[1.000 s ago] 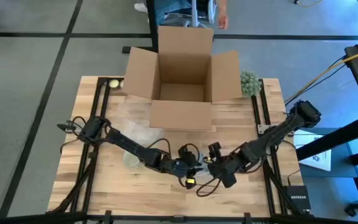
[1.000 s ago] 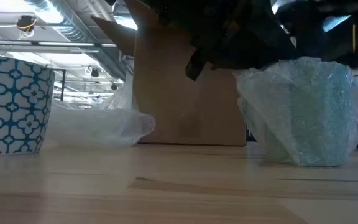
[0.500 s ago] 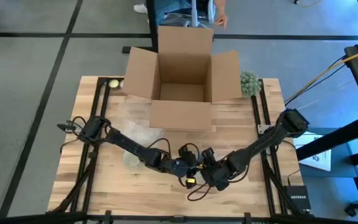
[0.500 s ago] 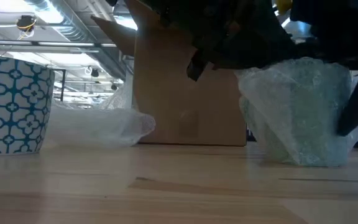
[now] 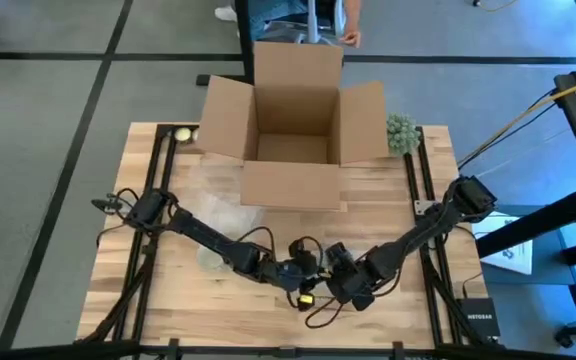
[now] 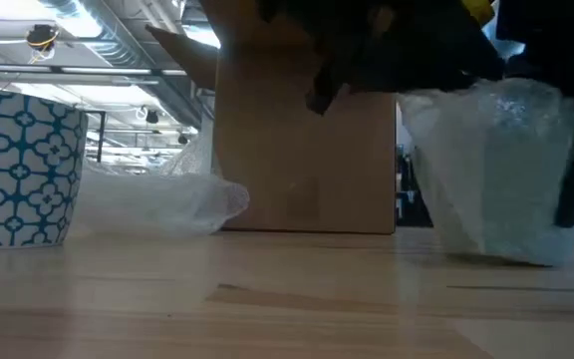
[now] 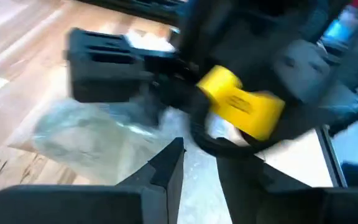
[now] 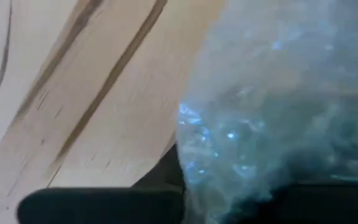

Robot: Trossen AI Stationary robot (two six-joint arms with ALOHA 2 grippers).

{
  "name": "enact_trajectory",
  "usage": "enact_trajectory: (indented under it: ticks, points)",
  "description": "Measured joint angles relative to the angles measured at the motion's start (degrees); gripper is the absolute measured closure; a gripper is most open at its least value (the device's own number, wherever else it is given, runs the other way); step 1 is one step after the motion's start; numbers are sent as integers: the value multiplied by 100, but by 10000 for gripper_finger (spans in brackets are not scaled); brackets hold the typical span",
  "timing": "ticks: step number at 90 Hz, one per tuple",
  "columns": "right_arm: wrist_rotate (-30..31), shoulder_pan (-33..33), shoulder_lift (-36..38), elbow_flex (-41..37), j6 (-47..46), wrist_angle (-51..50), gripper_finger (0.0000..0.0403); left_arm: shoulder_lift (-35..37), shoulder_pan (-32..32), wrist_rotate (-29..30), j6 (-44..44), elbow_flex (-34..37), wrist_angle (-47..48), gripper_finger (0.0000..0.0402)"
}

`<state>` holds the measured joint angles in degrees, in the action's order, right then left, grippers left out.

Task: Wrap mug
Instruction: Put the green mug into the box

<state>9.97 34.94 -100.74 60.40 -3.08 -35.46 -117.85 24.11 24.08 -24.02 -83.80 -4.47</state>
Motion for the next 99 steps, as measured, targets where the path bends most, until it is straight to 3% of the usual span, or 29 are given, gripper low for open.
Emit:
enact_trajectory:
  ticks: [26,45,73,99]
  points:
    - [47,239,38,490,-32,-620,393,902,472,199,-68,-141,1075,324]
    - [81,260,41,1292,34,-1104,393,1581,831,576,-714,-145,2772,324]
    - [523,243,41,3215,543,-2072,393,1854,1336,785,-1656,-145,4763,324]
    - [1469,-286,48,5361,1504,-2828,393,1939,1537,806,-1787,-145,4889,324]
